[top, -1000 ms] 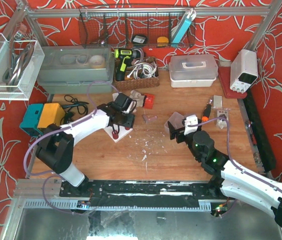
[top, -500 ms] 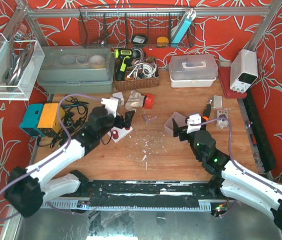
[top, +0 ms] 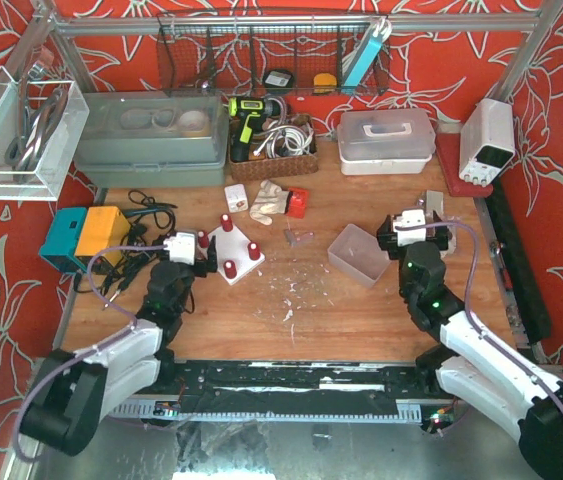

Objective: Install the large spring

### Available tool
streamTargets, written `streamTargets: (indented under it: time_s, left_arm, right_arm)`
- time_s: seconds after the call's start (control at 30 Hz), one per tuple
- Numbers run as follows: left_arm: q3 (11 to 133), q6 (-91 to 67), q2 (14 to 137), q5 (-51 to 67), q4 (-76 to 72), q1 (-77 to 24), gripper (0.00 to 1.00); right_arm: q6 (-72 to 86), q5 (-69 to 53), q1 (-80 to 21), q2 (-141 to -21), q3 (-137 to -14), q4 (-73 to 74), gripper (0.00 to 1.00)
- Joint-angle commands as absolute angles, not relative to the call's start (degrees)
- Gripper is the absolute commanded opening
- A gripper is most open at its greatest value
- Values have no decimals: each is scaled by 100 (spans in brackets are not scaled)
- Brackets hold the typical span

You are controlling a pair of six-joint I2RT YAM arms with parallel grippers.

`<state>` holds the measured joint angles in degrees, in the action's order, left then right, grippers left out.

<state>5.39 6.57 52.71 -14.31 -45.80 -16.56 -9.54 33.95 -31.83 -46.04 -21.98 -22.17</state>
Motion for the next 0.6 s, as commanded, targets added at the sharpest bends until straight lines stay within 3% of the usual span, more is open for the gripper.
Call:
streamTargets:
  time_s: [0.0, 0.07, 0.17, 0.33, 0.57]
  left_arm:
    - [320, 795, 6087, -1050, -5531, -1067, 99]
    - [481, 820, 6260, -768, -5381, -976, 99]
    - [311, 797, 6614, -142, -6386, -872, 99]
    - [352, 698, 7594, -73, -7307, -814, 99]
    - [440, 507, 8029, -2, -7425, -607, 99]
  right_arm:
    - [-1325, 3129, -2679, -4746, -1899, -2687, 99]
    - [-1206, 2887, -2379, -4864, -1648, -3041, 99]
    - [-973, 2312, -1888, -5257, -1352, -3658, 99]
    - [-930, 2031, -1489, -6092, -1340, -4334, 99]
    - [-925, 1597, -1076, -6401, -1687, -4188, 99]
